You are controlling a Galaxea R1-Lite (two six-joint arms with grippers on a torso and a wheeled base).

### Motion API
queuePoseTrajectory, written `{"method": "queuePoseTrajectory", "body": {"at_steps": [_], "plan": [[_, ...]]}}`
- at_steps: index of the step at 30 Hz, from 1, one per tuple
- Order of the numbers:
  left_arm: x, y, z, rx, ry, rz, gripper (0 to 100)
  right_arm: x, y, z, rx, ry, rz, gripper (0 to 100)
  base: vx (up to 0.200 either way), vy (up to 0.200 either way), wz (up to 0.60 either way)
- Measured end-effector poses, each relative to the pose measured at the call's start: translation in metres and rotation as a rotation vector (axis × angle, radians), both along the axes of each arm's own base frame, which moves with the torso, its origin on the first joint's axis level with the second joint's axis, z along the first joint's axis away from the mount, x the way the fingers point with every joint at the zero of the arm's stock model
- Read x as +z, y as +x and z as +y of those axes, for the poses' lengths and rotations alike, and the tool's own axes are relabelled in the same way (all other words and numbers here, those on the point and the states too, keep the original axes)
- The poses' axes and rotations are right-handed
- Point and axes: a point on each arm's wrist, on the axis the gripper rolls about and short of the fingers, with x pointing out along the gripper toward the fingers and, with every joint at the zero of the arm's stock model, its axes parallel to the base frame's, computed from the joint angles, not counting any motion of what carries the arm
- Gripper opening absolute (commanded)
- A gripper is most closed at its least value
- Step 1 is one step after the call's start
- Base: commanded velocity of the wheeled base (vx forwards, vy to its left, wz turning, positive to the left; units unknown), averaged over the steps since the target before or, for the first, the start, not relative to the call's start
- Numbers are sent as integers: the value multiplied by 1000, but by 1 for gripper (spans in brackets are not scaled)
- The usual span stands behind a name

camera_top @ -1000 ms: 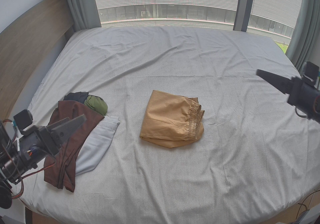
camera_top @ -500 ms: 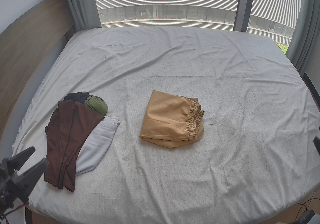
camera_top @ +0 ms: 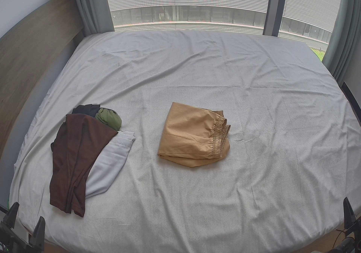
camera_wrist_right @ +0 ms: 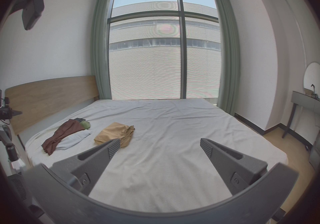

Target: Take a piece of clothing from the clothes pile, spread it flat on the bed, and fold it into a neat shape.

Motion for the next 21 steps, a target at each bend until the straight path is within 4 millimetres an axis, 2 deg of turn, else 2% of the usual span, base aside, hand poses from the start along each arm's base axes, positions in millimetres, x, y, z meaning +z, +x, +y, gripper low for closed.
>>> {"method": "queuePoseTrajectory", "body": {"at_steps": [5,14,21], "plan": [[-11,-3,1,90,39,39,100,-5,-2,0,-35,-5,-11,100,0,0,0],[-11,-6,2,92,60,-8,100,-7,-4,1,1,-31,-23,100,0,0,0],[-11,-7,2,89,62,-14,100,-7,-4,0,-37,-44,-24,100,0,0,0]]}}
